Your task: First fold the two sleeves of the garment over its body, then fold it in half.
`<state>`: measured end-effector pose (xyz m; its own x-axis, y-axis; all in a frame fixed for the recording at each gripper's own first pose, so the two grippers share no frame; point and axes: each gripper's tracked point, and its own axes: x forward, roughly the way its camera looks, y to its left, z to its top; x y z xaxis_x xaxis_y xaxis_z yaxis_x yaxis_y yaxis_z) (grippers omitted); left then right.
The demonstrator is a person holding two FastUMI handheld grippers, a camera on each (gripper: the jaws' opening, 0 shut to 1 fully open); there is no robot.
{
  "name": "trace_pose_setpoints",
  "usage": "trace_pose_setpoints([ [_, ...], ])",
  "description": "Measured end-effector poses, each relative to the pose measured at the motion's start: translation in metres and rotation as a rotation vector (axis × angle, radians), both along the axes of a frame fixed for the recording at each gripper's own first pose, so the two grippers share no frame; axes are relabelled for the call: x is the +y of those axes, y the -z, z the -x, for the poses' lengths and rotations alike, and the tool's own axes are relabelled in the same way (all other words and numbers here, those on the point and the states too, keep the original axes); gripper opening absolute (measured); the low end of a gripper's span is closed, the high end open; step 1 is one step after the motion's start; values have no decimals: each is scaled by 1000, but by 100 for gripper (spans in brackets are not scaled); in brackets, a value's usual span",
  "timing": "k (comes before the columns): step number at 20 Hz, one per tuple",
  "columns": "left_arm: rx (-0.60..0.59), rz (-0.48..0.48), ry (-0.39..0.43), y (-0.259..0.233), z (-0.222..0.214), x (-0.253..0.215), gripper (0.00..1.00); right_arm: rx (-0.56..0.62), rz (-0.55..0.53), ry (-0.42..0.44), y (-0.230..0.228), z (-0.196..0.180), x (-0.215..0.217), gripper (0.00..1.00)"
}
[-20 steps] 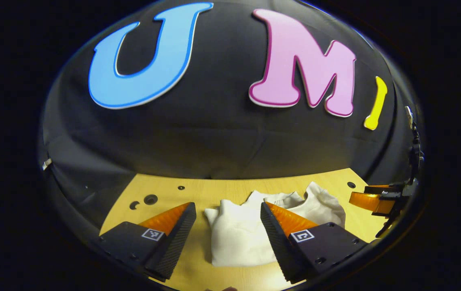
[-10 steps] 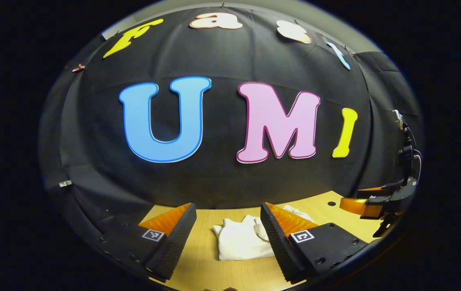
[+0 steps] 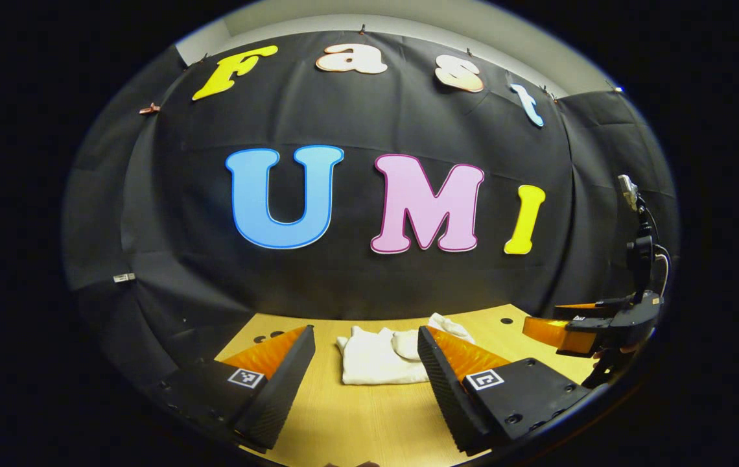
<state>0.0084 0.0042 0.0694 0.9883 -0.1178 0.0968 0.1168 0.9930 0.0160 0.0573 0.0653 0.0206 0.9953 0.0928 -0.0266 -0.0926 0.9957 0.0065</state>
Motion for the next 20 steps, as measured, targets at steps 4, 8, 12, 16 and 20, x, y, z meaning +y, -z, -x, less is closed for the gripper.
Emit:
trace_pose_setpoints([
  [4,-3,32,-16,18,29,9,98,1,36,-12,18,34,15,98],
  [8,-6,43,-39,35,55,14,98,8,77,-17,37,65,20,98],
  [12,24,86,-43,57,75,18,98,52,30,-23,56,84,24,98],
  [16,53,65,-43,73,80,23,98,80,12,-9,72,98,22,98],
  [20,83,57,-31,86,79,21,98,128,-11,-15,92,102,30,98],
])
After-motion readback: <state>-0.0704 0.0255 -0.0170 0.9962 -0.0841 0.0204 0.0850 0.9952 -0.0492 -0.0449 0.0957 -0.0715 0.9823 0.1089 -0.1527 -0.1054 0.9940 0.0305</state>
